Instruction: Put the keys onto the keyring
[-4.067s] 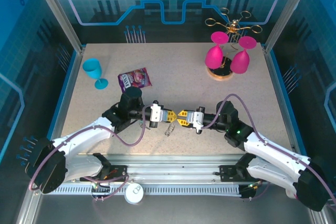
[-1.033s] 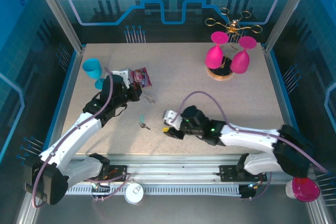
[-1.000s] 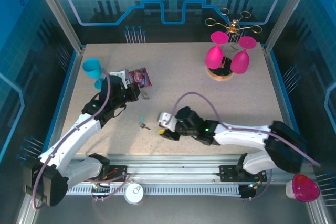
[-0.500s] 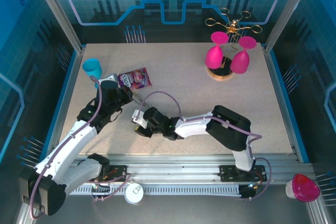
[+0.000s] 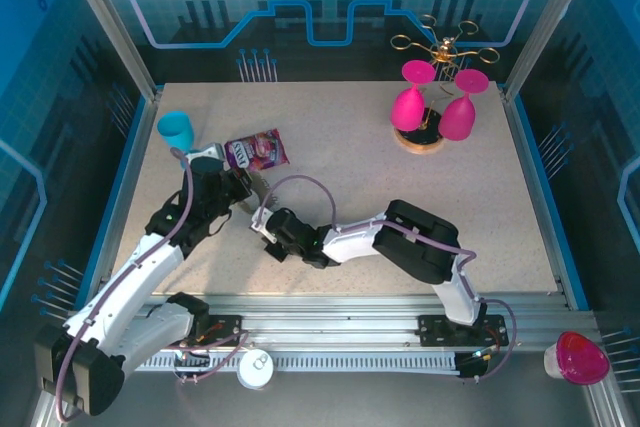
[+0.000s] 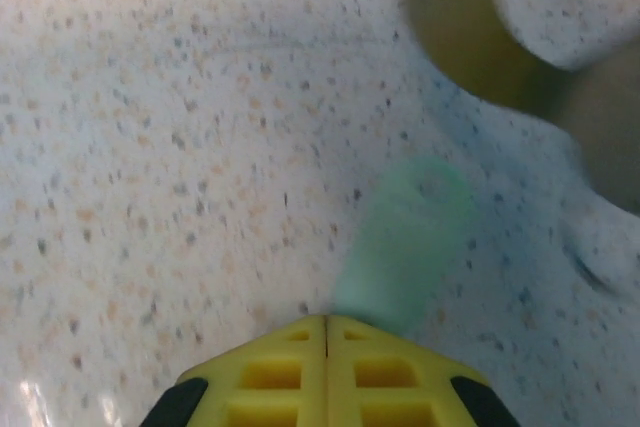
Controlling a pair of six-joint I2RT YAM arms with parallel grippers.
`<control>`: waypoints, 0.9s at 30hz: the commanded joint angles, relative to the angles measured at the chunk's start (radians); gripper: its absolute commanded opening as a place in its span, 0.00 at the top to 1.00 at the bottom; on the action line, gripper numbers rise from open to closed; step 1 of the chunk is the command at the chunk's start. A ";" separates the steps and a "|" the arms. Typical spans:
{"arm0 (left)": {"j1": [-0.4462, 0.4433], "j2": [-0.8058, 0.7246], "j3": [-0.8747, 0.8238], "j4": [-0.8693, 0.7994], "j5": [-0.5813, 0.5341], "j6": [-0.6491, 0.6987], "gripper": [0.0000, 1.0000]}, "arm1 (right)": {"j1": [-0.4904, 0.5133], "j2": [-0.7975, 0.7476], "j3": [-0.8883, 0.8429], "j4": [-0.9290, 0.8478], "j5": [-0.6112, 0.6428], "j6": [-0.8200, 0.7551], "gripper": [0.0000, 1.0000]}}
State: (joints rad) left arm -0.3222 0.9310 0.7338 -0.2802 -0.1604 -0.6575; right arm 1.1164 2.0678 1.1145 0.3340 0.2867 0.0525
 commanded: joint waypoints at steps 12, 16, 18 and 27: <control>-0.111 0.028 -0.078 0.227 0.126 0.513 1.00 | -0.207 -0.503 -0.423 -0.353 -0.440 0.304 1.00; -0.136 0.049 -0.066 0.229 0.005 0.483 1.00 | -0.217 -0.554 -0.424 -0.409 -0.414 0.261 0.88; -0.132 0.056 -0.049 0.203 -0.067 0.448 1.00 | -0.203 -0.540 -0.388 -0.401 -0.376 0.249 0.76; -0.050 0.044 -0.003 0.103 -0.114 0.263 1.00 | -0.115 -0.332 -0.253 -0.078 -0.298 -0.015 0.59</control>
State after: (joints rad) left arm -0.3763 0.9958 0.6960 -0.1539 -0.2382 -0.3389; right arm 0.9836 1.6894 0.8516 0.1112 -0.0441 0.1864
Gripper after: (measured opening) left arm 0.049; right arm 0.414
